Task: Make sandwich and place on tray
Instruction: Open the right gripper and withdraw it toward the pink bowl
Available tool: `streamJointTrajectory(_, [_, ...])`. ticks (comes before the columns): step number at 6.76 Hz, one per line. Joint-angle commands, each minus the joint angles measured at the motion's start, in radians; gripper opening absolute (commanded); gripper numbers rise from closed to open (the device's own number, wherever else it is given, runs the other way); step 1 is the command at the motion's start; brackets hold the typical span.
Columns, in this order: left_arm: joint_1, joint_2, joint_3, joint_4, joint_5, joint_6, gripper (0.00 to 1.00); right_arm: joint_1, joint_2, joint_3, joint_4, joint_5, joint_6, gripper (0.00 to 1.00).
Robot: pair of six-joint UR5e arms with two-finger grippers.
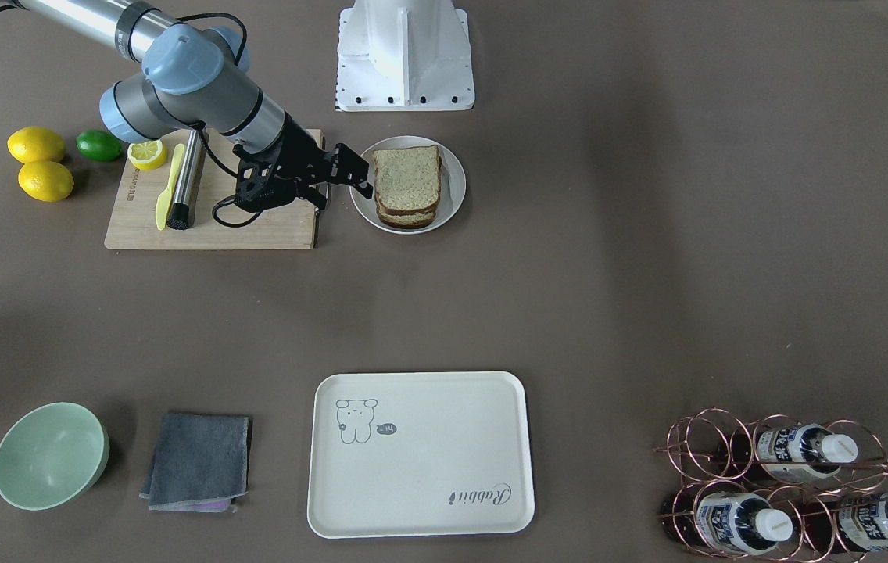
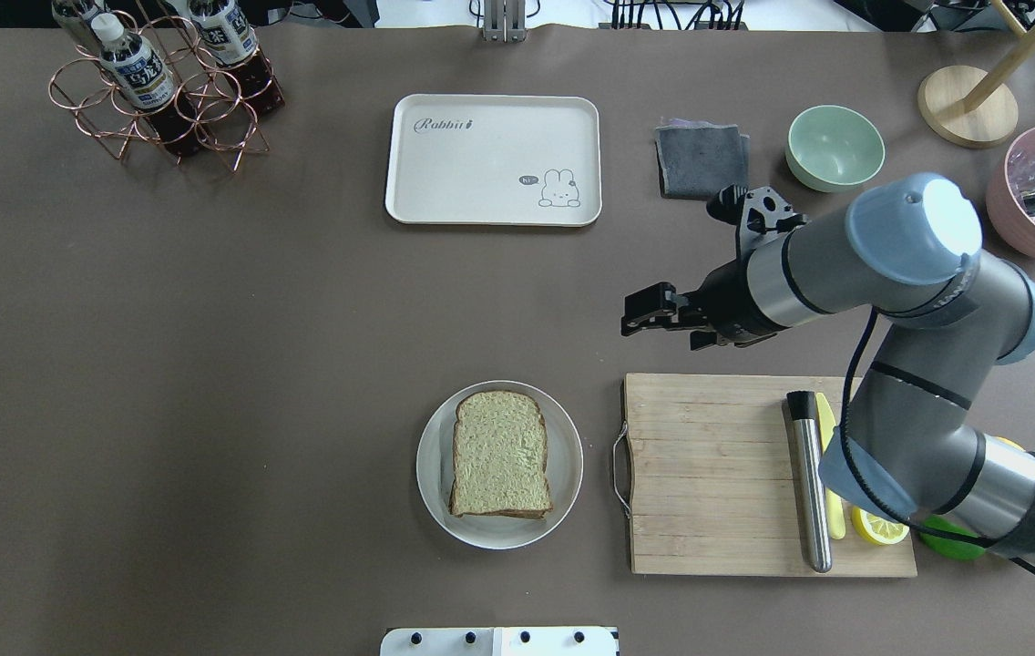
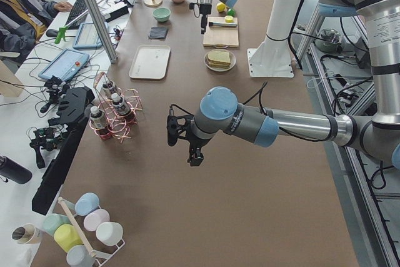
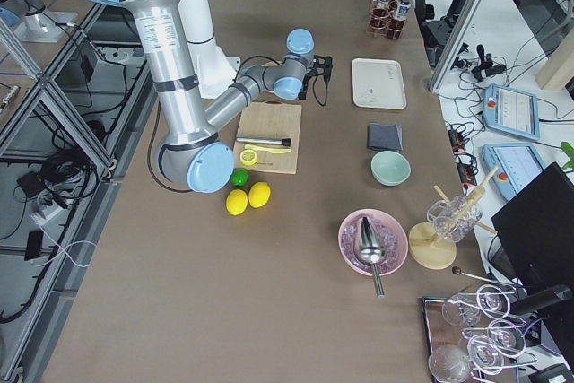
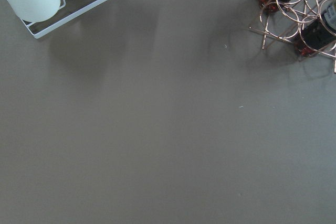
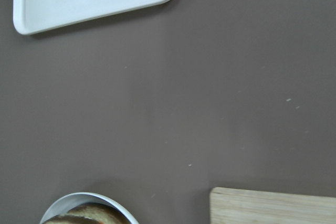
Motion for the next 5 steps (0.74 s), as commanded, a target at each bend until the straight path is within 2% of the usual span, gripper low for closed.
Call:
streamJointTrajectory(1, [0.126, -0.021, -0.082, -0.012, 0.006, -0.151, 0.96, 0.126, -0.087, 0.042, -0.075, 0.08, -0.182, 1.0])
streamJointTrajectory(3, [0.307, -0.112, -0.16, -0.015, 0.048, -0.445, 0.98, 0.253, -0.2, 0.031, -0.077, 0.169, -0.397, 1.0])
streamJointTrajectory(4, [0.454, -0.169, -0.182, -0.015, 0.193, -0.612, 0.98, 0.292, -0.236, 0.027, -0.077, 0.192, -0.46, 1.0])
streamJointTrajectory(5, [0.59, -0.247, -0.181, -0.01, 0.286, -0.72, 0.98, 0.3, -0.251, 0.021, -0.077, 0.193, -0.467, 1.0])
